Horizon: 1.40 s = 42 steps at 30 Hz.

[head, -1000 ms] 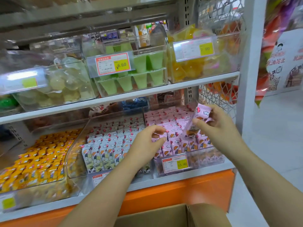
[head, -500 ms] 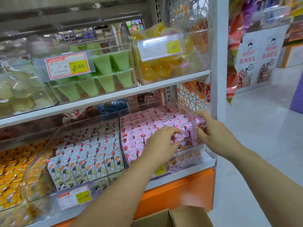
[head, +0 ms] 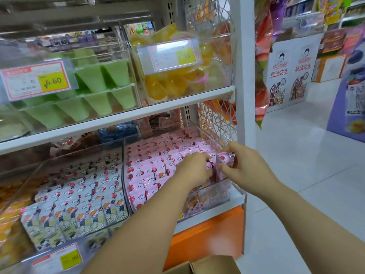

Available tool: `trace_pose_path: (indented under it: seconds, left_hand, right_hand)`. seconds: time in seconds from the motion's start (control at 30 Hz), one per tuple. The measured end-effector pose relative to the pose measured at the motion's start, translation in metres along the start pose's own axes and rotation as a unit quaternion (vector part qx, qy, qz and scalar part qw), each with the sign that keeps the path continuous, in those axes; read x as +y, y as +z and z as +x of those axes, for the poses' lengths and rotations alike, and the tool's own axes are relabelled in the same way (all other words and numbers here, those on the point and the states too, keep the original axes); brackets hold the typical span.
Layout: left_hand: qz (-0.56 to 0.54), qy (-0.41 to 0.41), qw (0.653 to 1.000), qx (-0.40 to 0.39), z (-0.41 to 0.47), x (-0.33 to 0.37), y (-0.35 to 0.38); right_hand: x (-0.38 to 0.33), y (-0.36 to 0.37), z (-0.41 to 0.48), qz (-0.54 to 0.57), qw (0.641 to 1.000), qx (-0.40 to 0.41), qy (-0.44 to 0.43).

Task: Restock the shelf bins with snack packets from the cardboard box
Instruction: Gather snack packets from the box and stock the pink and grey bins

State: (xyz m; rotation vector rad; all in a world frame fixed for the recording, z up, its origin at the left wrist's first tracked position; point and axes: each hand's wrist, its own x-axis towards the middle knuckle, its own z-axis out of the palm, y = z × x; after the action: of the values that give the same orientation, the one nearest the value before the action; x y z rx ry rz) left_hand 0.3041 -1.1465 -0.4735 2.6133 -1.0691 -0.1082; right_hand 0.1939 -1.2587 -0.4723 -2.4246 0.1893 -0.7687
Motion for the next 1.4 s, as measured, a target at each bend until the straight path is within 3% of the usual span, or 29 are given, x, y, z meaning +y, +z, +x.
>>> trace_pose_path:
  seconds: [0.17,0.37,0.77,1.1,1.4]
  left_hand:
    - [0.015,0.007,1.000,0.002,-0.001,0.006,-0.004]
    - [0.126,0.019,0.992,-0.023,0.001,0.015,-0.007]
    - [-0.031,0.005,0.999,-0.028,-0.008,0.014,-0.009]
    - [-0.033,0.022,0.999,-0.037,-0.009,0.014,-0.012]
    - [-0.010,0.028,0.998,0.057,-0.019,0.013,0.002]
  right_hand:
    - [0.002,0.002,-0.001,-0.001,1.000,-0.001,0.010]
    - [0.002,0.004,-0.002,0.007,1.000,0.001,0.014]
    - [0.003,-0.002,-0.002,0.041,0.999,-0.004,0.031]
    - [0.002,0.000,-0.005,0.064,0.997,0.018,0.042]
    - [-0.001,-0.004,-0.004,0.027,0.999,-0.012,0.029]
